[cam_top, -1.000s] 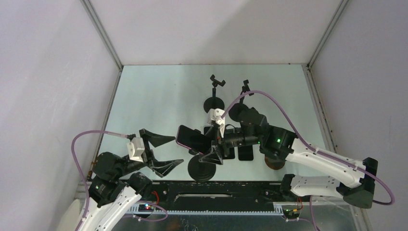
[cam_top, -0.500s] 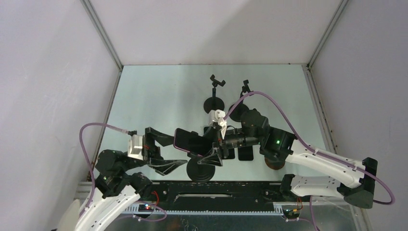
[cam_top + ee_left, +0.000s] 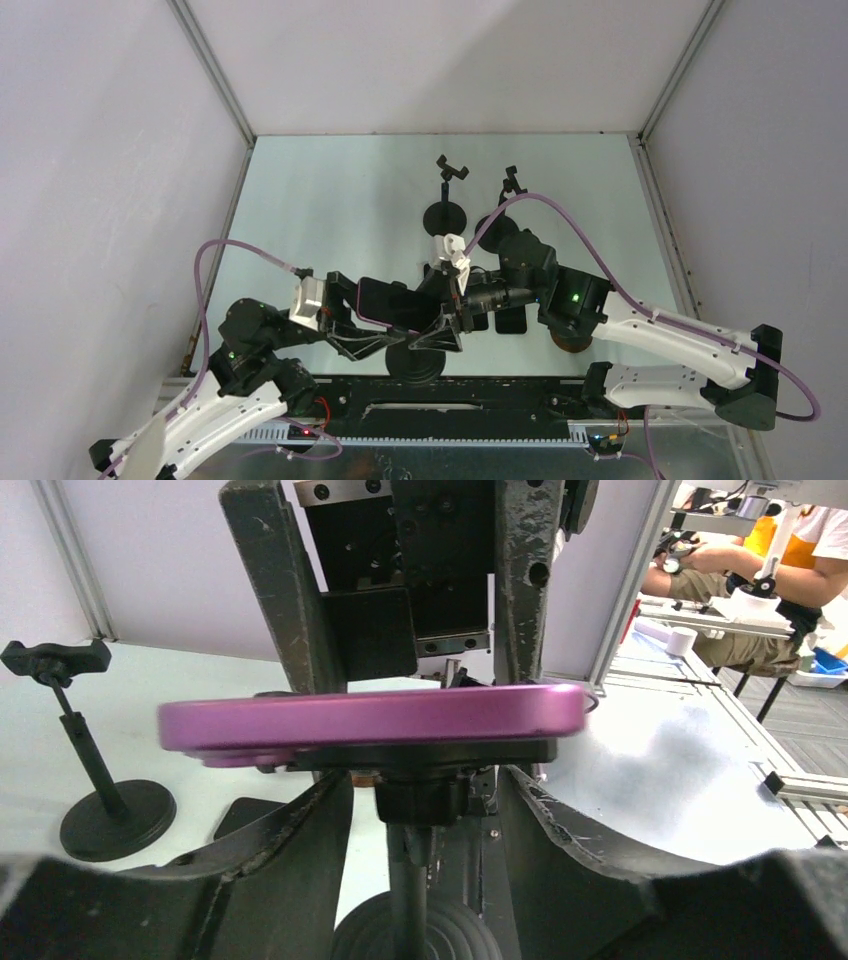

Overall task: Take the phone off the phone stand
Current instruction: Pick up the phone stand with the phone at the center of the board.

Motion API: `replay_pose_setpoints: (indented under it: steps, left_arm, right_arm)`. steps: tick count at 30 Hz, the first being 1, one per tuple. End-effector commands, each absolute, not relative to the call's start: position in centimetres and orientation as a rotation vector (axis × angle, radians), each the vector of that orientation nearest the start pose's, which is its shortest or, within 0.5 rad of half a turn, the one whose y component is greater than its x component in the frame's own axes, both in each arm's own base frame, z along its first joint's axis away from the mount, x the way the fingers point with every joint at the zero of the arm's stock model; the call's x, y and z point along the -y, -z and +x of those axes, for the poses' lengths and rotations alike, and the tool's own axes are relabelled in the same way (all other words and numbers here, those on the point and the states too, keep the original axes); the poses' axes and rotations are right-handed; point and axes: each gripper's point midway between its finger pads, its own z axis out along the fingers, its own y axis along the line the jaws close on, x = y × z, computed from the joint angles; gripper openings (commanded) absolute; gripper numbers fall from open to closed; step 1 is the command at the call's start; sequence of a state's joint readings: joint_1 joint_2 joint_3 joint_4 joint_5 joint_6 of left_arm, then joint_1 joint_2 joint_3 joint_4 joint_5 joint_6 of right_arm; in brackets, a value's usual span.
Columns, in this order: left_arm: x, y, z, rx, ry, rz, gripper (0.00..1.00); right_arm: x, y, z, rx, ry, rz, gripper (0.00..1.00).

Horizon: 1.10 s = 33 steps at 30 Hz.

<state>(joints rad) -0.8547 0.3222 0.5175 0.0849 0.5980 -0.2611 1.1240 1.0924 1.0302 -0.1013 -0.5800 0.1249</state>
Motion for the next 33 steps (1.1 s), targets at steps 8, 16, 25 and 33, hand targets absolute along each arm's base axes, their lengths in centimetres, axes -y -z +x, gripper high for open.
replay_pose_setpoints:
  steps: [8,16,25,33]
  left_arm:
    - [23.4,-34.0,6.5,-1.088,1.267,0.921,0.46]
    - [23.5,-34.5,6.1,-1.065,1.288,0.93,0.21]
    - [23.0,-34.5,6.2,-1.049,1.273,0.898,0.04]
    - [22.4,-33.1,8.1,-1.171,1.148,0.875,0.0]
  right_arm:
    - [-36.9,-36.2,4.6,-1.19,-1.462,-1.314,0.0]
    - [-37.6,-34.8,4.9,-1.233,-1.452,-1.335,0.0]
    - [-37.8,-32.0,5.7,-1.348,-1.394,-1.363,0.17]
    - [-36.4,-31.5,7.6,-1.393,-1.223,-1.324,0.82]
